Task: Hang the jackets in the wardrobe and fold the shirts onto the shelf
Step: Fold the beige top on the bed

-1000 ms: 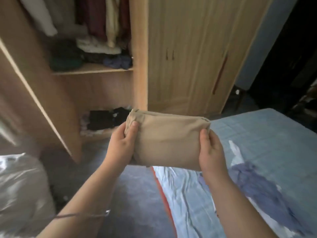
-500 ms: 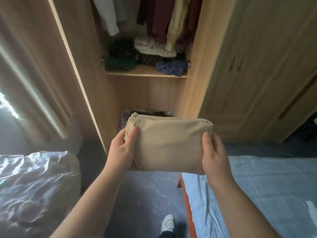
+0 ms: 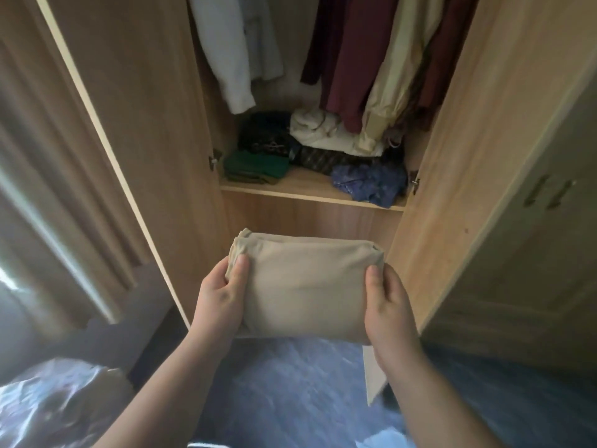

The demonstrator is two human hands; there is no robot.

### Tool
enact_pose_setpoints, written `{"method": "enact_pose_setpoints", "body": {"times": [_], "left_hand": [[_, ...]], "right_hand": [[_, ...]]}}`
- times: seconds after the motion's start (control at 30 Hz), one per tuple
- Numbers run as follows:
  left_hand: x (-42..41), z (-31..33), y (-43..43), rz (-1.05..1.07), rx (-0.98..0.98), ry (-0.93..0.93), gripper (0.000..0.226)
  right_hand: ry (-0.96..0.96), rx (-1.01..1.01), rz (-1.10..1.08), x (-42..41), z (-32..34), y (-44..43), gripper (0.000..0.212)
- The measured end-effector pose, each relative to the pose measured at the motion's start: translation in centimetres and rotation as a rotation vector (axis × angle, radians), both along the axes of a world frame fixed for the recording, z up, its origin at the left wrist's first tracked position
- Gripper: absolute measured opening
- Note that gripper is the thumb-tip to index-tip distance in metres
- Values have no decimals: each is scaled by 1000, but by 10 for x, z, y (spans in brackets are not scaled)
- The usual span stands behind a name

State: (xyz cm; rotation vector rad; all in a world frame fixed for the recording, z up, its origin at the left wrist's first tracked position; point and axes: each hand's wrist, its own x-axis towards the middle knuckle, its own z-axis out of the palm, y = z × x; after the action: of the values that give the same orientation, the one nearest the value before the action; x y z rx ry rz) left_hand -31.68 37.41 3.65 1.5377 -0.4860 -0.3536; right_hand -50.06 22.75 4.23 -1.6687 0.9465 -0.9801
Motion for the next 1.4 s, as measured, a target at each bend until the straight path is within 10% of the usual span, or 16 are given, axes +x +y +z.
{"method": "enact_pose_setpoints", "body": {"times": [0.67, 0.77, 0.9, 1.23, 1.4], "left_hand": [[346, -51, -362, -144, 200, 90, 51], [386, -65, -413, -182, 282, 167, 73], [433, -86, -475, -230, 353, 234, 50], [454, -99, -527, -284, 794, -204, 51], [434, -91, -520, -251, 803, -872, 51]], "right_hand": [[21, 314, -71, 326, -61, -346, 7], [70, 271, -81, 359, -75, -385, 18], [182, 178, -200, 404, -87, -438, 33], [494, 24, -160, 439, -117, -493, 38], [580, -515, -5, 439, -108, -491, 42]]}}
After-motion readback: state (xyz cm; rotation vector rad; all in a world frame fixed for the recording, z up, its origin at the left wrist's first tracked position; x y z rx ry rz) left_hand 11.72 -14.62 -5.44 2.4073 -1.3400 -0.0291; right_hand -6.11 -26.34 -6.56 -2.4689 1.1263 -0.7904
